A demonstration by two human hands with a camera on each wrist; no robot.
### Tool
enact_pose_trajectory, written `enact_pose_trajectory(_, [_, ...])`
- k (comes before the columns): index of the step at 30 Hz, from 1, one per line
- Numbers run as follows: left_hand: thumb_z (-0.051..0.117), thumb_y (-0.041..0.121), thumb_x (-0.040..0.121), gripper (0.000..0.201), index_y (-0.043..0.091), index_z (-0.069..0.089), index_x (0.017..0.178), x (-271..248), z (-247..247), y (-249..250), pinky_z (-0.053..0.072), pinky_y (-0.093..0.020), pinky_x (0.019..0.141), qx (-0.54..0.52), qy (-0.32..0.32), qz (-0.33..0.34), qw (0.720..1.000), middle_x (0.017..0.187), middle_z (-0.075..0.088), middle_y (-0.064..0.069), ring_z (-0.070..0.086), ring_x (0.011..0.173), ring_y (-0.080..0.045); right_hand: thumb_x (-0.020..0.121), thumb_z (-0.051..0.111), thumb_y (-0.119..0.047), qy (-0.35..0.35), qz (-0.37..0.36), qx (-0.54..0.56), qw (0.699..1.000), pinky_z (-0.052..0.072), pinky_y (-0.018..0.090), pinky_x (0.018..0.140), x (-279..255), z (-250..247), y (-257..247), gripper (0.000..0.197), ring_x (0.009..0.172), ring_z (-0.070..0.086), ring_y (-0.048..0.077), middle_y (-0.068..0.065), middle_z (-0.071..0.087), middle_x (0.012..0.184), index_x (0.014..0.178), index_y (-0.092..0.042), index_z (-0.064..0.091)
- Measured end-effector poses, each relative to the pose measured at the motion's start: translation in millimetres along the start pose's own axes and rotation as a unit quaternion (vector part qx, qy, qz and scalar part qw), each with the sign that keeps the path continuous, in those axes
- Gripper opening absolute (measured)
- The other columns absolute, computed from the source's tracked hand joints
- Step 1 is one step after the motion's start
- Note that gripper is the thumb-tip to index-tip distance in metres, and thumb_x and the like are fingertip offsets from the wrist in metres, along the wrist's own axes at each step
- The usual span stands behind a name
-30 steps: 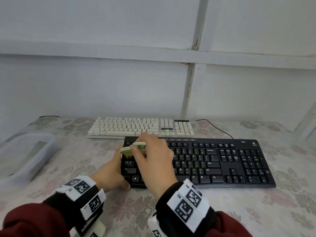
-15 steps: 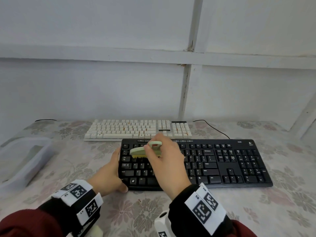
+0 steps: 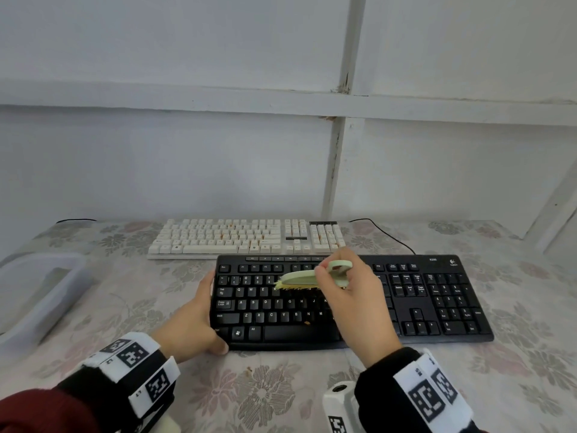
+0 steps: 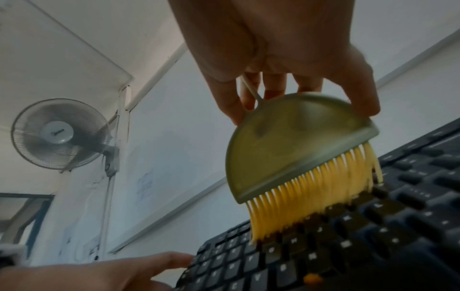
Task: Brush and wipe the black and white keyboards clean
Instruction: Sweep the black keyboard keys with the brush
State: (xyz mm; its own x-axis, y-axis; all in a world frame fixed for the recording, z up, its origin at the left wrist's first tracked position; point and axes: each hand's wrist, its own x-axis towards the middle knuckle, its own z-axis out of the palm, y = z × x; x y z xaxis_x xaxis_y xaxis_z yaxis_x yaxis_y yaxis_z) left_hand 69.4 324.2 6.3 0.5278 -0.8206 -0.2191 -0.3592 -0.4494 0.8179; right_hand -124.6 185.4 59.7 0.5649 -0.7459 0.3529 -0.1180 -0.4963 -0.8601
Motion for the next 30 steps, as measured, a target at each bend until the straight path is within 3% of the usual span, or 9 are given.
enact_pose_trajectory(4, [0.072, -0.008, 0.058, 0.127, 0.049, -0.004, 0.142, -0.5, 0.1, -0.1, 0.055, -0.040, 0.082, -0.003, -0.001, 0.000, 1.000, 0.109, 0.059, 0.005, 0.065, 0.093, -0.019, 0.090, 0.058, -0.017, 0.013, -0.013, 0.010, 1.000, 0.038, 0.025, 0.069, -0.1, -7.2, 0.8, 0.019, 0.085, 0.051, 0.022, -0.003, 0.058, 0.078, 0.074, -0.027, 0.053])
enact_pose_trajectory(9, [0.072, -0.008, 0.057, 0.126, 0.045, -0.003, 0.143, -0.9, 0.9, 1.9, 0.054, -0.040, 0.084, -0.005, -0.002, -0.001, 1.000, 0.109, 0.057, 0.005, 0.063, 0.095, -0.019, 0.090, 0.058, -0.021, -0.001, -0.023, 0.020, 1.000, 0.036, 0.024, 0.068, -3.8, -1.9, 1.4, 0.021, 0.080, 0.047, 0.017, -0.009, 0.056, 0.076, 0.073, -0.032, 0.051])
enact_pose_trajectory(13, [0.072, -0.007, 0.056, 0.125, 0.045, -0.003, 0.142, -1.8, 0.6, 2.9, 0.055, -0.042, 0.084, -0.005, -0.003, -0.002, 1.000, 0.108, 0.059, 0.002, 0.064, 0.094, -0.020, 0.088, 0.058, -0.018, 0.043, -0.019, -0.049, 0.998, 0.045, 0.041, 0.081, 0.1, -10.1, 9.0, 0.020, 0.084, 0.051, 0.020, -0.009, 0.058, 0.076, 0.073, -0.030, 0.053])
enact_pose_trajectory(16, [0.072, -0.008, 0.059, 0.125, 0.045, -0.005, 0.142, -1.6, 0.9, 3.8, 0.055, -0.041, 0.083, 0.002, -0.001, -0.001, 1.000, 0.107, 0.059, 0.002, 0.064, 0.093, -0.020, 0.088, 0.057, -0.018, 0.084, -0.045, -0.048, 0.994, 0.042, 0.037, 0.074, 2.8, -21.4, 4.5, 0.018, 0.078, 0.051, 0.025, -0.006, 0.058, 0.076, 0.075, -0.029, 0.052])
enact_pose_trajectory(21, [0.073, -0.008, 0.058, 0.126, 0.046, -0.004, 0.142, 0.1, 0.6, 0.6, 0.055, -0.041, 0.084, -0.001, -0.002, -0.004, 1.000, 0.109, 0.058, 0.004, 0.064, 0.094, -0.019, 0.089, 0.058, -0.018, 0.030, -0.015, 0.002, 0.999, 0.037, 0.022, 0.066, 1.2, -29.6, 3.4, 0.015, 0.084, 0.050, 0.017, -0.006, 0.057, 0.079, 0.077, -0.024, 0.053])
enact_pose_trajectory(26, [0.074, -0.004, 0.053, 0.127, 0.048, -0.001, 0.142, 1.6, 0.3, -3.0, 0.054, -0.044, 0.087, -0.015, -0.001, -0.011, 1.000, 0.111, 0.059, 0.004, 0.064, 0.097, -0.019, 0.088, 0.059, -0.016, 0.061, 0.008, -0.018, 0.998, 0.037, 0.024, 0.066, 3.6, -46.4, 20.9, 0.019, 0.087, 0.052, 0.020, -0.003, 0.059, 0.080, 0.074, -0.028, 0.054])
enact_pose_trajectory(30, [0.074, -0.007, 0.055, 0.128, 0.049, -0.003, 0.142, 2.3, 0.6, -4.1, 0.054, -0.043, 0.087, -0.015, -0.004, -0.012, 1.000, 0.111, 0.060, 0.005, 0.065, 0.097, -0.019, 0.087, 0.061, -0.013, 0.069, 0.000, 0.025, 0.997, 0.042, 0.023, 0.066, 5.8, -57.8, 17.2, 0.018, 0.069, 0.052, 0.009, -0.004, 0.061, 0.075, 0.073, -0.024, 0.056])
